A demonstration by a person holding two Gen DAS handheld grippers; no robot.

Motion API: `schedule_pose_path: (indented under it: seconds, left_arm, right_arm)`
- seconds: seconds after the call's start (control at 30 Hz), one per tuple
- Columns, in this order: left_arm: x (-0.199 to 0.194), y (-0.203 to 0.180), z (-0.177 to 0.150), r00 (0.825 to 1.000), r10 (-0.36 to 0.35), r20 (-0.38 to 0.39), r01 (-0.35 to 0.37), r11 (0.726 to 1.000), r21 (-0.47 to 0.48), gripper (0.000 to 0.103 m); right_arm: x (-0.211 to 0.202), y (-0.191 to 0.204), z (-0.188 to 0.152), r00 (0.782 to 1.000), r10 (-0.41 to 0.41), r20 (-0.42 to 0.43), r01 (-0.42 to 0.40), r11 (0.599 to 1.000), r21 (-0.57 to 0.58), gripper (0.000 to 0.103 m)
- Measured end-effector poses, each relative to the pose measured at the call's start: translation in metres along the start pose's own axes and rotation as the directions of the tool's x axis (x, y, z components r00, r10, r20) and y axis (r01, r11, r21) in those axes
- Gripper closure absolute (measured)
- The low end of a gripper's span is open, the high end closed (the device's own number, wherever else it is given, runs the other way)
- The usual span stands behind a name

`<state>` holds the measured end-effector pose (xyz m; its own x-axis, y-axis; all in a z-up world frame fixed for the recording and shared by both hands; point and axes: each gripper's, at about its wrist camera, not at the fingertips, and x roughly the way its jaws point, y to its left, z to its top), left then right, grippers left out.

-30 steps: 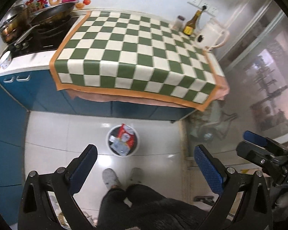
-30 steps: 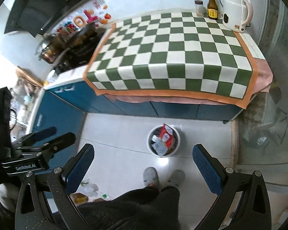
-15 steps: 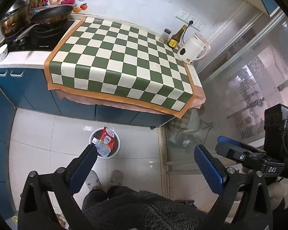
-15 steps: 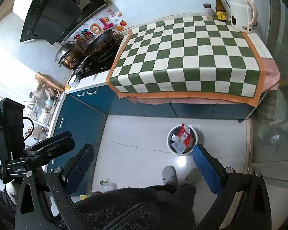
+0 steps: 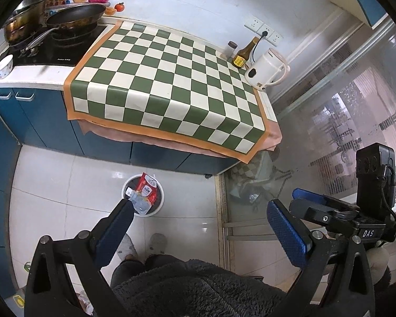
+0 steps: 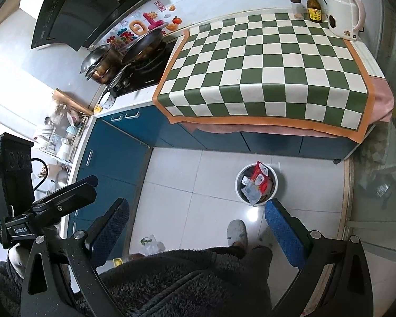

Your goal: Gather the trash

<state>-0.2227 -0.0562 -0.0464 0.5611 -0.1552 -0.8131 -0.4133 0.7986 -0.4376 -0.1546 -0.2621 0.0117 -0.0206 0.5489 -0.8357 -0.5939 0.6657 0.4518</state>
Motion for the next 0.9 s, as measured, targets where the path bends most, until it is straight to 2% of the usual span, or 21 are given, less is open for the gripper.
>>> schedule_pose_path:
  seconds: [0.33,0.9]
  left_arm:
    - [-0.002,0.0026,-0.0039,0.999,0.034,-0.015,-0.034,0.999,0.032,0.0]
    - [-0.0003,-0.0016,-0.0002,0.999,0.032,-0.024,-0.031,0.999,0.039,0.0]
  right_arm:
    - [0.0082,0.0005,-0.0021,1.0,0.003,-0.031,-0.003,1.0,-0.004,0.0]
    - [0.0078,-0.0039,-0.0032,0.999,0.002,-0.035,-0.002,1.0,-0.001,0.0]
